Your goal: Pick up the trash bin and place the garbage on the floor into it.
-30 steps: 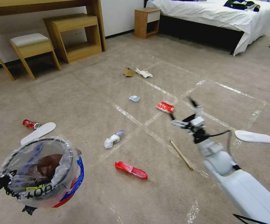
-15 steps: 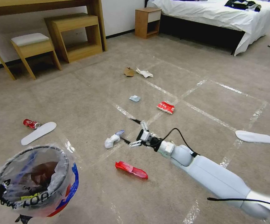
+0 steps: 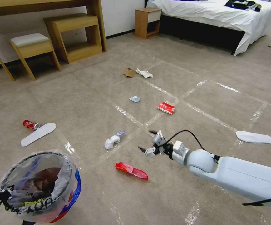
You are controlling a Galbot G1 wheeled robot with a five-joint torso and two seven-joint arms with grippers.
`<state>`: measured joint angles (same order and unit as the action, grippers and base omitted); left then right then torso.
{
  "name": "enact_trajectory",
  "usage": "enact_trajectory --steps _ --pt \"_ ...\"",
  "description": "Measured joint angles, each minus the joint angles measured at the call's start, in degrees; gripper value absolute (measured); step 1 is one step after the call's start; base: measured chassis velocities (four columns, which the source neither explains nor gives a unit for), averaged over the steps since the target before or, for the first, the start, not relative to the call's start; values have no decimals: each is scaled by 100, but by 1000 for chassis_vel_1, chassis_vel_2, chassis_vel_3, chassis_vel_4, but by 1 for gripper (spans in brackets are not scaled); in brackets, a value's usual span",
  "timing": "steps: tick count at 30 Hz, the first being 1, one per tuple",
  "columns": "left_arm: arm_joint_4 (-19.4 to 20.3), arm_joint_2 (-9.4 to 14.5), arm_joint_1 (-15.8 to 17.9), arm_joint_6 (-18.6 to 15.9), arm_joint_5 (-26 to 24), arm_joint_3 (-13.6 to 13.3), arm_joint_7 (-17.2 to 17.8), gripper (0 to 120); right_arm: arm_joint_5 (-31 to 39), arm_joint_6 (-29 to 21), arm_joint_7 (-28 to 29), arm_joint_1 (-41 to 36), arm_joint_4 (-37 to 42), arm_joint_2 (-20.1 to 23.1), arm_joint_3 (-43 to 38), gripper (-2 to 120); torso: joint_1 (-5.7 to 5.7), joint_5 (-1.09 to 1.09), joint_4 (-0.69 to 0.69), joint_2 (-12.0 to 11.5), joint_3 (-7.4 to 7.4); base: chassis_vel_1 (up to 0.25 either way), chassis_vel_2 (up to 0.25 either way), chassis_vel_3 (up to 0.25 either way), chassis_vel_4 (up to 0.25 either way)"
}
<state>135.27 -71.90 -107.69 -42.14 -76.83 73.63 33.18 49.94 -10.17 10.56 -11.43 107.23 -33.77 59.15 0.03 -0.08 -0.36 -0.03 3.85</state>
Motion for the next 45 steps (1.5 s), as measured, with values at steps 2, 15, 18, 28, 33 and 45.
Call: enact_trajectory --steps 2,15,18,28,33,45 --pt "2 -13 -11 0 12 1 -7 0 247 -491 535 112 190 -6 142 100 0 -3 0 0 0 0 0 0 0" --pt "43 -164 6 0 136 -48 -76 0 993 -3208 1663 195 1130 -525 -169 100 0 -3 1 0 0 0 0 0 0" --pt "20 -172 1 0 179 -48 -116 0 211 -3203 -99 -1 509 -667 -740 100 0 -4 1 0 1 0 0 0 0" --pt "-133 -157 107 15 257 -115 -130 0 -801 -2702 -1750 -641 -93 -1138 -1116 100 0 -3 0 0 1 0 0 0 0" --pt "-201 -143 133 19 273 -122 -138 0 -1085 -2262 -2468 -916 -442 -1356 -1218 100 0 -4 -1 0 0 0 0 0 0" --pt "-265 -224 146 28 341 -148 -146 0 -2165 -2189 -2490 -951 -1602 -2148 -1191 100 0 -3 1 0 1 0 0 0 0"
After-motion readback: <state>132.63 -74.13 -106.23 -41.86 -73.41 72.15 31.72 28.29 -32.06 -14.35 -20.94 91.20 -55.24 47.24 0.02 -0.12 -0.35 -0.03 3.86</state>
